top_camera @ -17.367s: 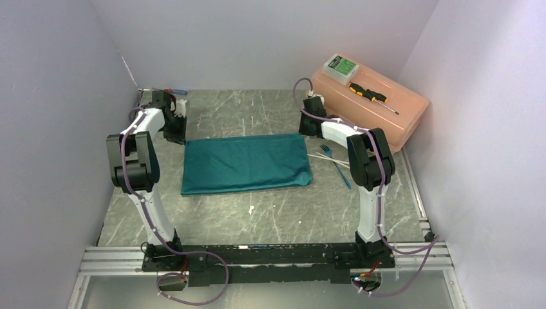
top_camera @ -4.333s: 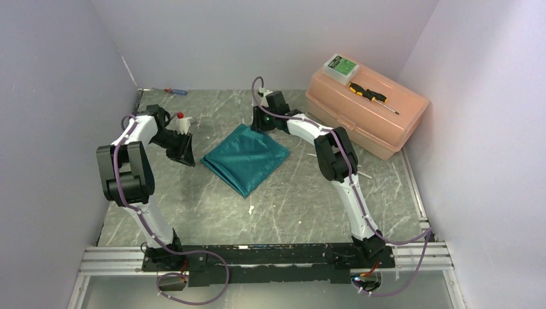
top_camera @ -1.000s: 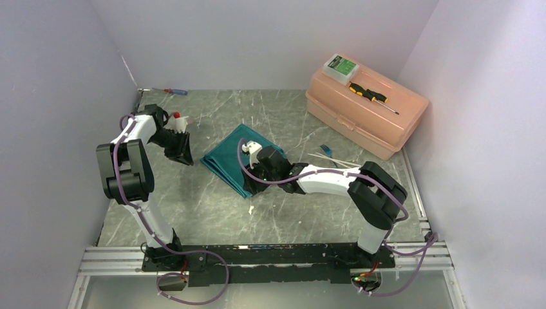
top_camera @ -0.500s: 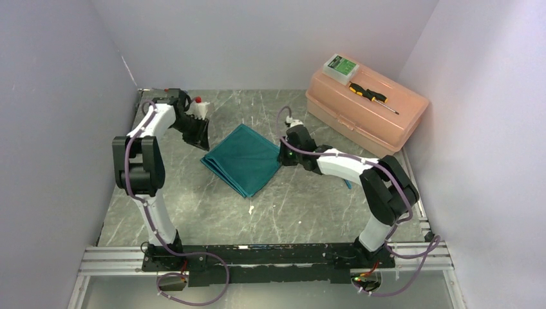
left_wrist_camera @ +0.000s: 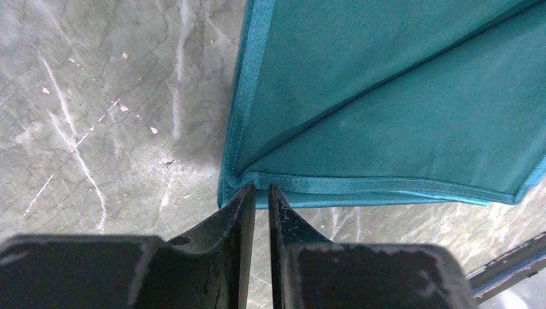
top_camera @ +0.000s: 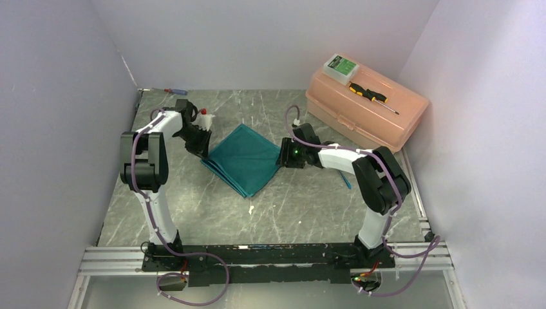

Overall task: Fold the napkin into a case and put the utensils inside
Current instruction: Smooth out the upper triangle-folded napkin at the center of the board.

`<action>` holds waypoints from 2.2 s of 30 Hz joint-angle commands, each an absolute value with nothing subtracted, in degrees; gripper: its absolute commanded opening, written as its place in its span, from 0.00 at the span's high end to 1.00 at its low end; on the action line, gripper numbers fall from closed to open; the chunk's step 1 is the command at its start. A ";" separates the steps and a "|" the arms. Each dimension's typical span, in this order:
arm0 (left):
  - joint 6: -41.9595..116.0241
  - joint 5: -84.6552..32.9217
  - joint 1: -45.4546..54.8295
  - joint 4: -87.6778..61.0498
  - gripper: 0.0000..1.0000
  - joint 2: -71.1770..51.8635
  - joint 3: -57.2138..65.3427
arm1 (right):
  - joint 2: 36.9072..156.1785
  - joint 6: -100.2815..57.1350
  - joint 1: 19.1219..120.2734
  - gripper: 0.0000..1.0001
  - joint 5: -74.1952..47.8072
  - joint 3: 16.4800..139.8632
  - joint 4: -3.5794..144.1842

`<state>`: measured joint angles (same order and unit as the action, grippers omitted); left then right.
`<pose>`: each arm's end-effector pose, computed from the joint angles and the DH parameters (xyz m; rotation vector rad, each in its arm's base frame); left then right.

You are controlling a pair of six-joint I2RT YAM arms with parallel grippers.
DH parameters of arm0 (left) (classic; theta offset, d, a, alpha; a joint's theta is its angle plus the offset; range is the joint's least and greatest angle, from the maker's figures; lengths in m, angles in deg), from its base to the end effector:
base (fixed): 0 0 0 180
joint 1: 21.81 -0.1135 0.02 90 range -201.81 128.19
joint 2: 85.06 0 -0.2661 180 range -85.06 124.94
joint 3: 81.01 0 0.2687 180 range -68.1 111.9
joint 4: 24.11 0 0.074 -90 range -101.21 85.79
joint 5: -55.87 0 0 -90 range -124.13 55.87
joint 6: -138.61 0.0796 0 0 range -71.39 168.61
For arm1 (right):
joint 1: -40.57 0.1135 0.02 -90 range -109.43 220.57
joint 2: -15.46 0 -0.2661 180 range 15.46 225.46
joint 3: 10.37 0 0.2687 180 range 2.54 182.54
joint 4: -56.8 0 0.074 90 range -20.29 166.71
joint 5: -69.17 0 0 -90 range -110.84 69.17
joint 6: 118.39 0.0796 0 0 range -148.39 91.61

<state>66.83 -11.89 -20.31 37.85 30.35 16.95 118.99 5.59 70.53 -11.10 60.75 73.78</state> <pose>0.4167 -0.0411 0.1281 0.5409 2.8080 -0.5175 0.3471 0.2156 0.1125 0.0092 2.5440 0.6817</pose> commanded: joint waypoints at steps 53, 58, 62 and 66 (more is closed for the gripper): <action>67.95 -9.81 -24.01 40.89 0.82 24.45 16.82 | 121.02 5.31 67.55 1.00 -16.62 65.42 68.87; 68.07 -7.43 -24.01 42.56 0.80 24.78 18.03 | 116.83 6.11 67.93 0.85 -17.45 62.57 68.54; 65.58 -3.69 -23.78 43.72 0.80 25.97 21.37 | 114.43 7.00 68.73 0.82 -18.06 60.55 68.15; 64.37 -3.66 -22.22 42.96 0.80 27.43 22.63 | 114.72 7.45 69.51 0.60 -17.06 60.73 68.53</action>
<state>66.13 -6.95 -23.83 42.53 27.16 20.03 116.56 6.86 68.65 -16.52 60.64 70.59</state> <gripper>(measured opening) 0.202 0.314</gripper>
